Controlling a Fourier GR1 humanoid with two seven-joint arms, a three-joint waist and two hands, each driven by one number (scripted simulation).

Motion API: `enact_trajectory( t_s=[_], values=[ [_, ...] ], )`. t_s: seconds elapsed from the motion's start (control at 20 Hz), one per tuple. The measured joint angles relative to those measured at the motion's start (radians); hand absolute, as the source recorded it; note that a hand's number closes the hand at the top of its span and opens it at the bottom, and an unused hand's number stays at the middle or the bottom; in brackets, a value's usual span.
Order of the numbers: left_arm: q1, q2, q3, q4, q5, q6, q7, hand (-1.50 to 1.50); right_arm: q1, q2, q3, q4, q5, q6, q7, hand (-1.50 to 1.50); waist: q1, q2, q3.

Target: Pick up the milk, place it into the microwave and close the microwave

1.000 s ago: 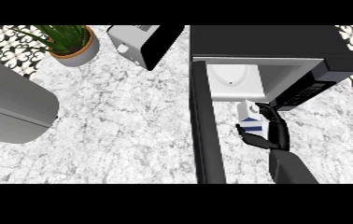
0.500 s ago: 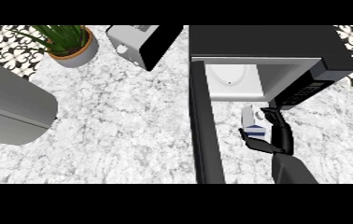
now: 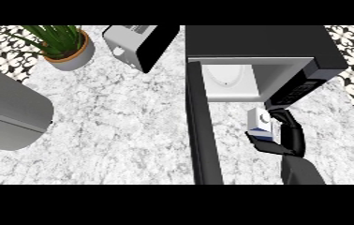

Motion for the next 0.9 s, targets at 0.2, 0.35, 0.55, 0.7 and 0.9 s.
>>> enact_trajectory(
  t_s=[0.2, 0.35, 0.55, 0.7, 0.9],
  values=[
    [-0.001, 0.000, -0.023, 0.012, -0.014, 0.003, -0.007, -1.50, 0.104, -0.002, 0.041, -0.189, -0.007, 0.020, 0.065, 1.50, -0.007, -0.003, -0.002],
    [0.002, -0.008, -0.044, 0.015, -0.037, 0.024, -0.005, -1.50, 0.214, 0.000, 0.080, -0.345, -0.005, 0.035, 0.121, 1.50, -0.013, -0.004, -0.003],
    [0.011, -0.007, -0.042, 0.030, -0.035, 0.029, -0.028, -1.50, 0.341, -0.002, 0.127, -0.575, -0.030, 0.095, 0.221, 1.50, -0.011, -0.003, -0.003],
    [0.009, -0.002, -0.034, 0.015, -0.021, 0.035, -0.015, -1.50, 0.415, 0.024, 0.160, -0.714, -0.076, 0.151, 0.280, 1.50, -0.009, -0.002, -0.003],
    [0.000, 0.001, -0.022, 0.028, 0.002, 0.024, -0.025, -1.50, 0.471, 0.061, 0.195, -0.863, -0.153, 0.211, 0.375, 1.50, -0.003, 0.000, -0.002]
  ],
)
